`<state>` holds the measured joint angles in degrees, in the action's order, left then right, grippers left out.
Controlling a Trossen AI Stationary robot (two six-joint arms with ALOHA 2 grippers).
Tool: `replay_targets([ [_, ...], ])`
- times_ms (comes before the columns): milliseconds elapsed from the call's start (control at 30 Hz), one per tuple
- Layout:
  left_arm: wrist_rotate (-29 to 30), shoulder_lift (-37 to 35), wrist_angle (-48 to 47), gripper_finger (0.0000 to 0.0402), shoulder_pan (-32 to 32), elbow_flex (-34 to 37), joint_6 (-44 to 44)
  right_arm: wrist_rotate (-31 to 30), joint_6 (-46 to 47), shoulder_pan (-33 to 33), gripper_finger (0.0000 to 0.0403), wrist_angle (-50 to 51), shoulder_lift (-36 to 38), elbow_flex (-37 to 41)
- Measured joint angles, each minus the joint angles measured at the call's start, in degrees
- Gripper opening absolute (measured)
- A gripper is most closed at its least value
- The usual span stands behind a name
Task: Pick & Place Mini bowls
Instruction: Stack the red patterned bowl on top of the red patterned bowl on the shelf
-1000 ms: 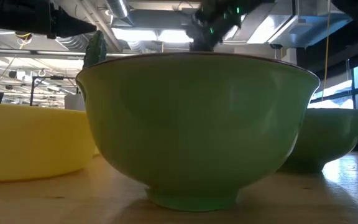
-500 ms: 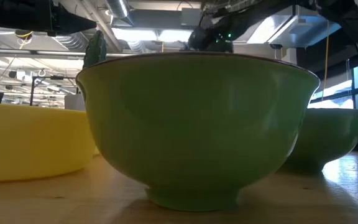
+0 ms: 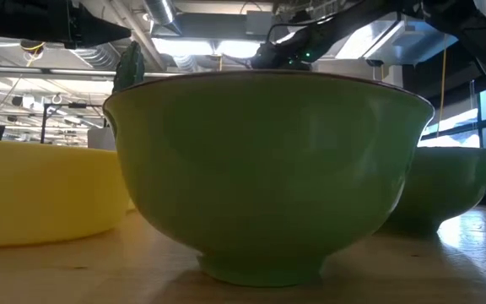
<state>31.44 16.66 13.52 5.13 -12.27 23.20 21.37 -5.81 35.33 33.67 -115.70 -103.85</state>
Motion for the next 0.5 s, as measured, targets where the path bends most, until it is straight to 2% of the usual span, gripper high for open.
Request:
replay_targets([
  [300, -0.02, 0.00, 0.00, 0.0006, -0.01, 0.00, 0.00, -3.56, 0.12, 0.00, 0.0011, 0.87, -0.52, 0.00],
  [500, -0.04, 0.00, 0.00, 0.0006, 0.00, 0.00, 0.00, -3.56, -0.87, -0.28, 0.0011, 0.03, -3.15, 0.00],
])
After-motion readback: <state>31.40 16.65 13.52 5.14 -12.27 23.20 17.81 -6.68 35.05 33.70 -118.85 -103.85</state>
